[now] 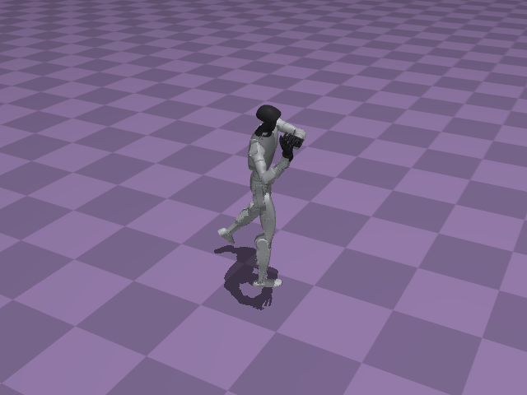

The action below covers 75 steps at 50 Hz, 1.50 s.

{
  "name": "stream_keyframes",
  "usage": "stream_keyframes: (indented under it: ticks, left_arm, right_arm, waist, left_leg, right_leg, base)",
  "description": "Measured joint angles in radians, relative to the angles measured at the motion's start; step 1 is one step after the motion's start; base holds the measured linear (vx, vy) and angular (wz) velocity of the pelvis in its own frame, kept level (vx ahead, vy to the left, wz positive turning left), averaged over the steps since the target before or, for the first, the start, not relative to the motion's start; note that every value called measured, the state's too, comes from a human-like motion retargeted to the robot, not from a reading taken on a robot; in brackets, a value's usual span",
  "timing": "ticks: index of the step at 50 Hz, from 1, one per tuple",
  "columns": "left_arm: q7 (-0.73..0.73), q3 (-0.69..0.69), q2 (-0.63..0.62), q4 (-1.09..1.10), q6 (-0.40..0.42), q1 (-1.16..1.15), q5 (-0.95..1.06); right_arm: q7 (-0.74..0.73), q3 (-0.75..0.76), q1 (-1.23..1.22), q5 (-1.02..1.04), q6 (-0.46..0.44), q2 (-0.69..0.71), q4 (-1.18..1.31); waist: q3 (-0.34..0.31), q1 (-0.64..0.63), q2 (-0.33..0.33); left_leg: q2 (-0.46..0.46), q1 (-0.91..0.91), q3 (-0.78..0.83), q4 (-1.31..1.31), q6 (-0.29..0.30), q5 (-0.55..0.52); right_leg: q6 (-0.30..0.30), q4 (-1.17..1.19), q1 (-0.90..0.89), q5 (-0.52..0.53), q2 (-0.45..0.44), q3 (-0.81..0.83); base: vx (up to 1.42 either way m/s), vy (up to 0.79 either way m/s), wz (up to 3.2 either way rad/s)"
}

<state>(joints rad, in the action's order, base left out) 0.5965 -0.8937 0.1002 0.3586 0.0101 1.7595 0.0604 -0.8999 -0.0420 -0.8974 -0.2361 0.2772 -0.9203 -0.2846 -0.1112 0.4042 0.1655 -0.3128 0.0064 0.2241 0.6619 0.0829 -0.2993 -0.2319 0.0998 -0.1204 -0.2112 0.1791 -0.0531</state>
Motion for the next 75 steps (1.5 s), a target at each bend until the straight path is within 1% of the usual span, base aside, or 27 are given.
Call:
stream_keyframes:
  ticks: [5,9,15,20,23,25,27,32,36,38,40,42,45,47,49,50,51,52,53,55,57,58,60,63,70,73,75]
  left_arm:
    - [-0.005,0.020,-0.046,-0.009,0.024,-0.019,0.060]
    - [-0.013,0.003,-0.073,0.020,0.030,0.007,0.002]
    - [-0.017,-0.035,-0.046,0.059,0.038,0.045,-0.039]
    - [-0.054,-0.070,-0.042,0.081,0.032,0.092,-0.090]
    - [-0.082,-0.095,-0.043,0.091,0.027,0.124,-0.123]
    - [-0.086,-0.115,-0.042,0.104,0.033,0.137,-0.151]
    - [-0.099,-0.127,-0.048,0.119,0.030,0.139,-0.134]
    - [-0.142,-0.191,-0.026,0.180,0.017,0.129,-0.192]
    - [-0.185,-0.251,-0.082,0.287,-0.005,0.133,-0.167]
    - [-0.254,-0.265,-0.114,0.344,-0.004,0.115,-0.104]
    - [-0.323,-0.274,-0.146,0.382,-0.020,0.088,-0.093]
    - [-0.374,-0.276,-0.136,0.374,-0.036,0.064,-0.084]
    - [-0.309,-0.300,-0.061,0.345,-0.064,0.004,-0.060]
    - [-0.268,-0.322,0.020,0.330,-0.091,-0.016,-0.006]
    - [-0.249,-0.327,0.118,0.329,-0.109,-0.029,0.062]
    - [-0.241,-0.321,0.171,0.331,-0.117,-0.040,0.090]
    - [-0.215,-0.310,0.225,0.332,-0.112,-0.054,0.131]
    - [-0.205,-0.298,0.279,0.332,-0.112,-0.068,0.166]
    - [-0.229,-0.282,0.335,0.331,-0.118,-0.078,0.187]
    - [-0.302,-0.235,0.364,0.344,-0.129,-0.081,0.200]
    - [-0.295,-0.192,0.418,0.333,-0.136,-0.098,0.254]
    - [-0.308,-0.166,0.432,0.329,-0.142,-0.122,0.265]
    - [-0.290,-0.130,0.489,0.304,-0.139,-0.164,0.289]
    - [-0.306,-0.058,0.570,0.258,-0.122,-0.258,0.322]
    - [-0.303,0.144,0.647,0.173,-0.063,-0.483,0.458]
    - [-0.312,0.219,0.646,0.126,-0.041,-0.555,0.538]
    - [-0.330,0.253,0.638,0.099,-0.032,-0.595,0.557]
  right_arm:
    - [0.002,0.032,0.041,0.040,-0.012,-0.049,-0.031]
    - [-0.005,0.069,0.084,0.063,-0.007,-0.068,-0.039]
    - [-0.056,0.096,0.081,0.098,-0.006,0.025,-0.032]
    - [-0.104,0.128,0.118,0.132,-0.008,0.065,-0.018]
    - [-0.117,0.154,0.145,0.120,0.002,0.091,-0.017]
    - [-0.179,0.170,0.158,0.257,-0.074,0.069,0.034]
    - [-0.157,0.154,0.137,0.105,0.010,0.164,0.000]
    - [-0.206,0.155,0.105,0.097,0.006,0.314,0.070]
    - [-0.282,0.169,0.082,0.066,0.027,0.431,0.126]
    - [-0.310,0.178,0.087,0.060,0.035,0.501,0.156]
    - [-0.259,0.195,0.105,0.096,-0.051,0.527,0.229]
    - [0.010,0.188,0.105,-0.145,0.077,0.609,0.197]
    - [0.003,0.122,0.085,-0.224,0.044,0.626,0.290]
    - [-0.021,0.006,0.021,-0.234,-0.060,0.578,0.408]
    - [0.107,-0.136,-0.082,-0.322,-0.105,0.541,0.519]
    - [0.173,-0.203,-0.144,-0.397,-0.103,0.536,0.579]
    - [0.145,-0.265,-0.200,-0.509,-0.039,0.572,0.619]
    - [0.159,-0.331,-0.256,-0.591,-0.019,0.595,0.675]
    - [0.259,-0.407,-0.316,-0.608,-0.084,0.594,0.761]
    - [0.615,-0.542,-0.423,-0.647,-0.249,0.535,0.908]
    - [0.497,-0.621,-0.488,-0.808,-0.192,0.593,0.956]
    - [0.493,-0.672,-0.511,-0.790,-0.219,0.594,0.982]
    - [0.392,-0.719,-0.551,-0.830,-0.191,0.648,1.009]
    - [0.392,-0.733,-0.593,-0.748,-0.243,0.731,1.051]
    - [0.364,-0.772,-0.626,-0.501,-0.303,0.853,1.110]
    - [0.382,-0.802,-0.632,-0.433,-0.317,0.846,1.070]
    - [0.455,-0.852,-0.638,-0.345,-0.371,0.814,1.039]
  waist:
    - [0.018,-0.003,0.021]
    - [0.029,-0.014,0.020]
    - [0.009,0.024,0.005]
    - [0.003,0.026,-0.001]
    - [0.001,0.021,-0.002]
    - [0.001,0.019,-0.003]
    - [0.004,0.017,0.006]
    - [0.025,0.024,0.006]
    - [0.041,-0.028,-0.004]
    - [0.062,-0.059,-0.016]
    - [0.087,-0.129,-0.034]
    - [0.108,-0.215,-0.051]
    - [0.127,-0.377,-0.091]
    - [0.117,-0.486,-0.117]
    - [0.107,-0.582,-0.143]
    - [0.107,-0.624,-0.156]
    - [0.111,-0.659,-0.177]
    - [0.115,-0.693,-0.199]
    - [0.119,-0.725,-0.222]
    - [0.115,-0.838,-0.267]
    - [0.106,-0.915,-0.304]
    - [0.110,-0.960,-0.316]
    - [0.103,-1.031,-0.338]
    - [0.091,-1.108,-0.343]
    - [0.058,-1.195,-0.341]
    - [0.045,-1.209,-0.342]
    - [0.031,-1.206,-0.347]
  left_leg:
    - [0.060,0.011,-0.107,-0.020,0.049,-0.041]
    - [0.129,0.029,-0.249,-0.054,0.095,-0.057]
    - [0.199,0.061,-0.420,-0.088,0.137,-0.037]
    - [0.197,0.067,-0.444,-0.092,0.144,0.029]
    - [0.170,0.053,-0.390,-0.085,0.137,0.090]
    - [0.140,0.042,-0.322,-0.082,0.125,0.140]
    - [0.102,0.035,-0.225,-0.089,0.107,0.204]
    - [0.001,0.044,0.105,-0.169,0.042,0.366]
    - [-0.032,0.047,0.360,-0.240,-0.033,0.485]
    - [-0.031,0.037,0.429,-0.291,-0.074,0.523]
    - [-0.017,0.005,0.344,-0.344,-0.101,0.536]
    - [-0.016,-0.049,0.218,-0.352,-0.090,0.530]
    - [-0.001,-0.083,0.077,-0.363,-0.073,0.520]
    - [0.018,-0.085,-0.011,-0.378,-0.066,0.517]
    - [0.045,-0.087,-0.092,-0.393,-0.049,0.511]
    - [0.061,-0.088,-0.130,-0.402,-0.037,0.508]
    - [0.079,-0.086,-0.162,-0.424,-0.022,0.499]
    - [0.097,-0.085,-0.195,-0.448,-0.010,0.489]
    - [0.116,-0.086,-0.229,-0.472,-0.003,0.477]
    - [0.154,-0.098,-0.298,-0.512,0.008,0.454]
    - [0.182,-0.105,-0.366,-0.546,0.027,0.434]
    - [0.196,-0.113,-0.403,-0.558,0.035,0.426]
    - [0.218,-0.124,-0.466,-0.583,0.068,0.405]
    - [0.234,-0.128,-0.558,-0.622,0.127,0.382]
    - [0.260,-0.105,-0.726,-0.742,0.096,0.330]
    - [0.245,-0.109,-0.771,-0.749,0.074,0.337]
    - [0.248,-0.110,-0.796,-0.749,0.078,0.346]
  right_leg:
    - [-0.016,-0.033,-0.002,0.012,-0.006,-0.054]
    - [-0.030,-0.054,-0.007,0.029,-0.010,-0.093]
    - [-0.023,-0.063,-0.011,0.040,-0.009,-0.120]
    - [-0.025,-0.053,-0.012,0.043,0.004,-0.088]
    - [-0.027,-0.042,-0.013,0.042,0.023,-0.042]
    - [-0.029,-0.030,-0.014,0.043,0.040,0.000]
    - [-0.027,-0.016,-0.017,0.042,0.058,0.047]
    - [-0.019,0.034,-0.023,0.031,0.116,0.199]
    - [0.001,0.072,-0.005,0.041,0.176,0.364]
    - [0.013,0.091,0.020,0.053,0.205,0.468]
    - [0.024,0.109,0.057,0.078,0.223,0.557]
    - [0.046,0.142,0.097,0.115,0.234,0.635]
    - [0.092,0.218,0.150,0.192,0.259,0.671]
    - [0.129,0.297,0.168,0.240,0.278,0.632]
    - [0.155,0.374,0.172,0.283,0.293,0.568]
    - [0.162,0.408,0.170,0.303,0.300,0.531]
    - [0.164,0.430,0.166,0.322,0.297,0.485]
    - [0.165,0.449,0.160,0.340,0.292,0.434]
    - [0.165,0.466,0.150,0.356,0.281,0.374]
    - [0.143,0.486,0.137,0.387,0.247,0.244]
    - [0.117,0.485,0.146,0.407,0.188,0.104]
    - [0.105,0.481,0.150,0.420,0.161,0.044]
    - [0.092,0.475,0.164,0.450,0.112,-0.057]
    - [0.074,0.451,0.200,0.510,0.045,-0.159]
    - [-0.029,0.376,0.290,0.645,-0.042,-0.233]
    - [-0.030,0.359,0.311,0.686,-0.104,-0.261]
    - [-0.030,0.368,0.320,0.693,-0.133,-0.293]
  base:
    - [0.03,0.02,-0.63]
    - [0.01,0.03,-0.54]
    - [-0.03,0.06,-0.25]
    - [-0.07,0.09,0.30]
    - [-0.11,0.14,0.83]
    - [-0.13,0.17,1.11]
    - [-0.14,0.19,1.28]
    - [-0.16,0.23,1.63]
    - [-0.16,0.28,2.17]
    - [-0.11,0.30,2.66]
    - [-0.06,0.32,2.64]
    - [0.00,0.34,2.58]
    - [0.06,0.38,2.31]
    - [0.10,0.37,2.22]
    - [0.13,0.32,2.16]
    - [0.16,0.27,2.09]
    - [0.17,0.23,2.06]
    - [0.18,0.20,2.03]
    - [0.18,0.19,2.04]
    - [0.18,0.16,2.04]
    - [0.20,0.13,2.03]
    - [0.21,0.13,1.95]
    - [0.20,0.12,1.81]
    - [0.18,0.11,1.66]
    - [0.13,0.05,1.42]
    - [0.11,-0.14,0.92]
    - [0.09,-0.12,0.79]
